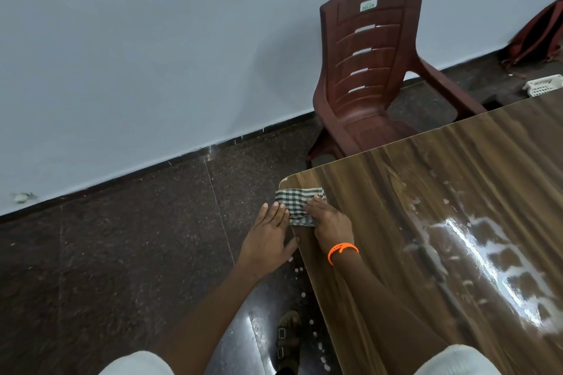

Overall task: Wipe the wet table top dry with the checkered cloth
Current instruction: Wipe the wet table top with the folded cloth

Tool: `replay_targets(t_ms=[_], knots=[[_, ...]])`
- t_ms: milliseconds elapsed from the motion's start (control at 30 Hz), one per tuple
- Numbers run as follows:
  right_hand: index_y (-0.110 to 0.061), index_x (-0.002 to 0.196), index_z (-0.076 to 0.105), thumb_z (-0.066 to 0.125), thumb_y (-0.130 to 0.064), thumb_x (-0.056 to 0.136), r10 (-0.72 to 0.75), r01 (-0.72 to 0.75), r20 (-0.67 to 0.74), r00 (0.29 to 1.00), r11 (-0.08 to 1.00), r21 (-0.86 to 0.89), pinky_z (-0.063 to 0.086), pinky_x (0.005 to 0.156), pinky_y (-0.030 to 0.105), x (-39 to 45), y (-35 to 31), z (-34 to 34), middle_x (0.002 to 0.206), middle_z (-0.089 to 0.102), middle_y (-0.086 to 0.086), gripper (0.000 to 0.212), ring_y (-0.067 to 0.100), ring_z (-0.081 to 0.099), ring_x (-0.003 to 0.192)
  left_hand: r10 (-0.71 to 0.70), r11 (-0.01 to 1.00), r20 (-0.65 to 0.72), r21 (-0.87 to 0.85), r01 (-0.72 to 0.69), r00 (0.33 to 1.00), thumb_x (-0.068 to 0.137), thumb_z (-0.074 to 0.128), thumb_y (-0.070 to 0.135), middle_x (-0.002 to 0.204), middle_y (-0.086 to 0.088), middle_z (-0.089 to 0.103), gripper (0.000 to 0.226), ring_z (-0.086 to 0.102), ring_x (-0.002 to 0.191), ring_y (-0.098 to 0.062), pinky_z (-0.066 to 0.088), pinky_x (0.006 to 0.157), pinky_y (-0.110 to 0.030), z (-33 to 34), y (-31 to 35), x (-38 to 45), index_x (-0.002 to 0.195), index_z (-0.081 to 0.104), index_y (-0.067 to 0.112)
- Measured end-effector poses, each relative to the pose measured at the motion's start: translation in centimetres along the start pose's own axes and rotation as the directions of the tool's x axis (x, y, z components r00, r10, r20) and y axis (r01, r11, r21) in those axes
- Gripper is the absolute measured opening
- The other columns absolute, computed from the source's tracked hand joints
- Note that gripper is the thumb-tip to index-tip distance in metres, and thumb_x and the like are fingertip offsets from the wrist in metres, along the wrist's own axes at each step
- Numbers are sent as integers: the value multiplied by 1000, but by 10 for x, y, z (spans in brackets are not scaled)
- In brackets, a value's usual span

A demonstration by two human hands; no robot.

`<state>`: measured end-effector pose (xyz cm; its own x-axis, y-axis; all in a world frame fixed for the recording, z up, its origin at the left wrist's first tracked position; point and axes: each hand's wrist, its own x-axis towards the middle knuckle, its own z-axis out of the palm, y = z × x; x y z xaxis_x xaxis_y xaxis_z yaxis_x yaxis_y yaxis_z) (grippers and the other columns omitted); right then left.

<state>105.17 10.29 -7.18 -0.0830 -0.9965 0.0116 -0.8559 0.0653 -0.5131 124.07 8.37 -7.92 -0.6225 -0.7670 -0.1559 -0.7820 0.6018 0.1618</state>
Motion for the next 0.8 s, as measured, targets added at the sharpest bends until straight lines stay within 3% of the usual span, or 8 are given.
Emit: replay_targets(t_ms=[200, 500, 800], knots=[[-24, 114, 69, 62, 0, 81, -3, 3, 8, 1000, 1000, 5, 41, 98, 23, -43, 13, -4, 126, 62, -7, 42, 6, 48, 126, -3, 1000, 39, 17, 2, 999, 98, 19, 59, 164, -15, 26, 82, 10, 155, -24, 0, 126, -44, 8, 33, -26, 156, 29, 1], [-22, 109, 71, 64, 3, 75, -14, 14, 8, 1000, 997, 78, 52, 89, 31, -117, 38, -15, 123, 64, -4, 42, 10, 53, 122, -2, 1000, 44, 15, 2, 999, 97, 23, 58, 163, -15, 30, 82, 13, 155, -25, 3, 126, -44, 23, 93, -71, 155, 31, 0], [-25, 112, 70, 60, 4, 78, -26, 24, 42, 999, 999, 37, 51, 88, 27, -225, 71, -31, 127, 62, -8, 45, 6, 50, 124, -29, 999, 53, 18, 28, 998, 98, 25, 56, 163, -14, 28, 79, 12, 155, -24, 3, 126, -44, 51, 182, -143, 156, 29, 2]])
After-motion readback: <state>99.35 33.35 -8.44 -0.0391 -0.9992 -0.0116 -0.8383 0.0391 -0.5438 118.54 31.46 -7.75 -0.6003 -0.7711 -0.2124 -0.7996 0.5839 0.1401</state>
